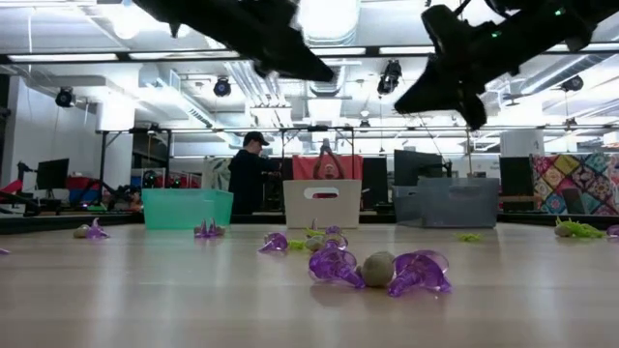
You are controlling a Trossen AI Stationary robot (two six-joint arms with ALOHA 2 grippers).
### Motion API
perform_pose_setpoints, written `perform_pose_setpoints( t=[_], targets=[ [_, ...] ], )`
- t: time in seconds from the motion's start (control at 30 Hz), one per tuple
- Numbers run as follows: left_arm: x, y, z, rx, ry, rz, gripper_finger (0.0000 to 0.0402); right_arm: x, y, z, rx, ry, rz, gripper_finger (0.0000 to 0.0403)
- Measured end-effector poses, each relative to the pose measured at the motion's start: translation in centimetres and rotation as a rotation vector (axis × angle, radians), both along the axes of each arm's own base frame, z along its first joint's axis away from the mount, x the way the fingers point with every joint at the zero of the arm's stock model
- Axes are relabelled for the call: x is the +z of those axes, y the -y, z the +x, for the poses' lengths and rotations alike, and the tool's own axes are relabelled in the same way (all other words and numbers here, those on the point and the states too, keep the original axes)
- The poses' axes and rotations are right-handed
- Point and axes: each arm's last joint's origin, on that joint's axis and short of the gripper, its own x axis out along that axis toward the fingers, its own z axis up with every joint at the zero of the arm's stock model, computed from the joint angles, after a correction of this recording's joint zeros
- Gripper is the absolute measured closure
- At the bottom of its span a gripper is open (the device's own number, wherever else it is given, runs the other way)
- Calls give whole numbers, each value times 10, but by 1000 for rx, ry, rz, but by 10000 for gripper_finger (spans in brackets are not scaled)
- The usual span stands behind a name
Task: Sort Halloween decoration
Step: Put the green spider toy into the blue bin
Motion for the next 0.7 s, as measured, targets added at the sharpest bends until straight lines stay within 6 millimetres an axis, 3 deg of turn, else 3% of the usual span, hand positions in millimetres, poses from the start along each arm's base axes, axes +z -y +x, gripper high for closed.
perform_pose_setpoints(
  t=[0.33,0.7],
  targets=[
    [15,1,-66,25,147,-51,366,-3,27,24,-10,-7,-23,393],
    [15,-4,-113,253,228,8,366,9,77,81,55,-58,-71,393]
  ],
)
